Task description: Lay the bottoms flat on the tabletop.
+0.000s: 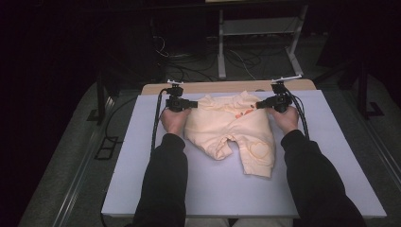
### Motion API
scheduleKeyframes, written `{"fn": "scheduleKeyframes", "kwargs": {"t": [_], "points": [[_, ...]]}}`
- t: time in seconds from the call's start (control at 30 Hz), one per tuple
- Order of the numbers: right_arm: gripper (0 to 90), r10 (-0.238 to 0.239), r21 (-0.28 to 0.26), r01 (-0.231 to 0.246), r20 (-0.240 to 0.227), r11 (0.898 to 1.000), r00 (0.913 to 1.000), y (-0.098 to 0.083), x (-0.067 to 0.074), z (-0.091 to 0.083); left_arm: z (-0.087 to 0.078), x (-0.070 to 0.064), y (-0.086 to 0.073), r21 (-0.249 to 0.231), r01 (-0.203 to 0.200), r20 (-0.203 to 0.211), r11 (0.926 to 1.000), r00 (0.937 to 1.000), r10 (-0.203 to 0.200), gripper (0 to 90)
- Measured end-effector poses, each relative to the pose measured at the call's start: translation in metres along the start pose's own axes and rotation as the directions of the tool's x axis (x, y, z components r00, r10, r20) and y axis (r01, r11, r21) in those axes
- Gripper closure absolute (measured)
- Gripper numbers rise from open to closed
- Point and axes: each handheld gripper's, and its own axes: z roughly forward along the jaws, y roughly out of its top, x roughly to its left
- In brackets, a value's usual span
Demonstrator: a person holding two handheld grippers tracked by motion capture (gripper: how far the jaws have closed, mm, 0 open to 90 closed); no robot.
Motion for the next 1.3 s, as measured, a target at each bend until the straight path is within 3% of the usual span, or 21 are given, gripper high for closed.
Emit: {"fn": "scheduleKeyframes", "kwargs": {"t": [0.17, 0.33, 0.47, 0.53, 0.57, 0.67, 0.77, 0.9, 1.07, 1.17, 1.23, 1.3], "points": [[80.9, 0.028, -0.002, -0.028, 0.01, 1.0, 0.9996, 0.0, -0.006, 0.004, -0.001, 0.0, 0.004, -0.012, -0.013, -0.003, 0.9998, 0.9999, 0.013, 84.3], [81.0, 0.017, -0.024, -0.016, 0.029, 1.0, 0.9994, 0.008, -0.004, 0.001, 0.0, 0.001, 0.012, -0.028, -0.014, 0.003, 0.9995, 0.9999, 0.014, 84.4], [80.9, 0.007, -0.066, -0.004, 0.046, 0.998, 0.9989, 0.016, -0.001, -0.005, 0.0, -0.003, 0.019, -0.068, -0.02, 0.017, 0.9975, 0.9996, 0.021, 84.4], [80.5, 0.026, -0.069, -0.022, 0.047, 0.997, 0.9986, 0.014, -0.002, -0.004, 0.006, -0.006, 0.017, -0.063, -0.012, 0.016, 0.9979, 0.9998, 0.013, 84.2], [80.0, 0.036, -0.045, -0.033, 0.063, 0.998, 0.9974, 0.011, -0.004, 0.002, 0.009, -0.007, 0.015, -0.056, -0.019, 0.005, 0.9983, 0.9998, 0.019, 83.5], [77.5, 0.043, -0.043, -0.039, 0.086, 0.998, 0.9953, 0.001, -0.006, 0.012, 0.017, -0.011, 0.007, -0.053, -0.047, -0.016, 0.9975, 0.9988, 0.046, 75.3], [65.1, 0.012, -0.059, -0.008, 0.073, 0.998, 0.9972, -0.007, -0.007, 0.013, 0.016, -0.014, 0.002, -0.06, -0.077, -0.025, 0.9952, 0.9968, 0.076, 61.8], [49.0, -0.03, -0.093, 0.036, 0.062, 0.995, 0.9976, -0.011, -0.007, 0.002, 0.004, -0.014, -0.002, -0.093, -0.065, -0.05, 0.9936, 0.9969, 0.061, 42.8], [29.1, -0.08, -0.131, 0.081, 0.007, 0.988, 0.9967, -0.022, -0.004, -0.015, -0.011, -0.014, -0.01, -0.131, -0.064, -0.01, 0.9893, 0.9979, 0.064, 24.2], [11.4, -0.114, -0.125, 0.114, 0.004, 0.986, 0.9935, -0.031, 0.002, -0.022, -0.019, -0.016, -0.015, -0.139, -0.073, 0.003, 0.9876, 0.9972, 0.074, 10.5], [4.9, -0.136, -0.134, 0.138, 0.017, 0.981, 0.9905, -0.037, 0.006, -0.027, -0.025, -0.016, -0.019, -0.145, -0.077, 0.004, 0.9863, 0.9969, 0.079, 2.2], [0.1, -0.142, -0.143, 0.144, 0.022, 0.979, 0.9896, -0.045, 0.01, -0.032, -0.03, -0.016, -0.024, -0.156, -0.08, 0.01, 0.9845, 0.9965, 0.082, 0.0]]}}
